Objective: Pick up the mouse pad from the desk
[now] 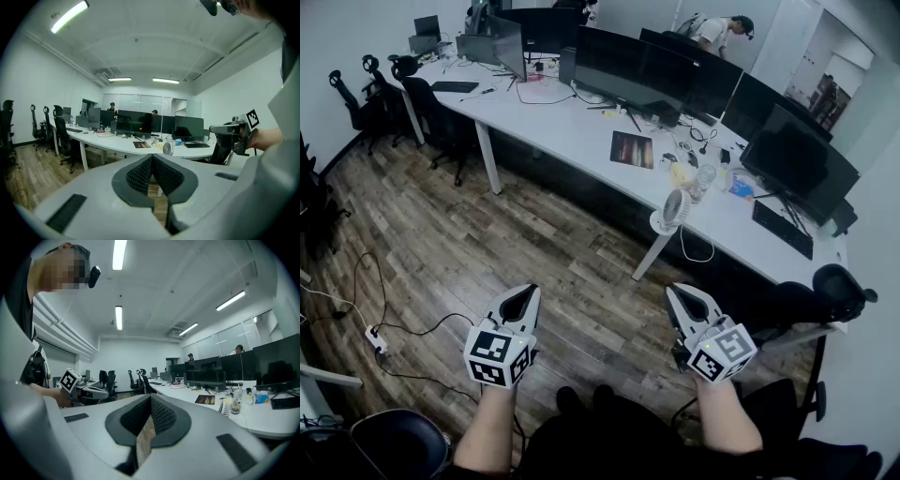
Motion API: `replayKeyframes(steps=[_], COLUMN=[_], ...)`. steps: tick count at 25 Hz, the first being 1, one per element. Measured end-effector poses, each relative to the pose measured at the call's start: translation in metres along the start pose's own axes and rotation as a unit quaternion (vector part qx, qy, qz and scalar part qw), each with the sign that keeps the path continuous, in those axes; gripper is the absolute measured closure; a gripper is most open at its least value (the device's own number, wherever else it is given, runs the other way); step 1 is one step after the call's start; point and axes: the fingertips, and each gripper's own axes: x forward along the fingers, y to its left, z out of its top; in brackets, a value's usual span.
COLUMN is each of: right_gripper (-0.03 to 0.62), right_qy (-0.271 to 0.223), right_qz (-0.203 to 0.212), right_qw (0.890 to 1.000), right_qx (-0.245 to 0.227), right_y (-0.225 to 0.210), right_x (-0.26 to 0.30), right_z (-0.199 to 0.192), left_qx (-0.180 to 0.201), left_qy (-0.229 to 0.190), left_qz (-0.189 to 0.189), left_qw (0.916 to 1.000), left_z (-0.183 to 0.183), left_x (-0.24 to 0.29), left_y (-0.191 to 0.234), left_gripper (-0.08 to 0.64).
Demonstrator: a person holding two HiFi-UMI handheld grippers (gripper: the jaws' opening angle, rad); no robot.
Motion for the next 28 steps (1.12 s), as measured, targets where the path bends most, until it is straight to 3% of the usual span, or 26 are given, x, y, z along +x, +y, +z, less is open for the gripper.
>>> replayKeyframes(steps=[5, 14, 21, 28], right_gripper=[0.588, 0.589, 0.589, 0.588], right_qy=[-0.014, -0.030, -0.033, -0.027], right_qz=[0.002, -0.004, 0.004, 0.033], right_qw=[1.000, 0.999, 0.999, 0.999], right_qx=[0.006, 0.011, -0.004, 0.019], right_y=[-0.004, -0.009, 0.012, 0.042], right_x=[0.010, 0.003, 0.009, 0.026], right_z=[0.011, 0.015, 0.018, 0.011], left_qx=[0.000, 0.015, 0.009, 0.004], left_qy=[-0.025, -0.034, -0.037, -0.034], left_qz=[0.013, 0.039, 0.040, 0.042], left_qw=[0.9996, 0.9986, 0.9984, 0.9985], left_z=[0.019, 0.030, 0.026, 0.017], left_x=[-0.008, -0.014, -0.026, -0.040], left_y=[0.011, 0.015, 0.019, 0.039], left_gripper=[0.551, 0.551, 0.551, 0.551])
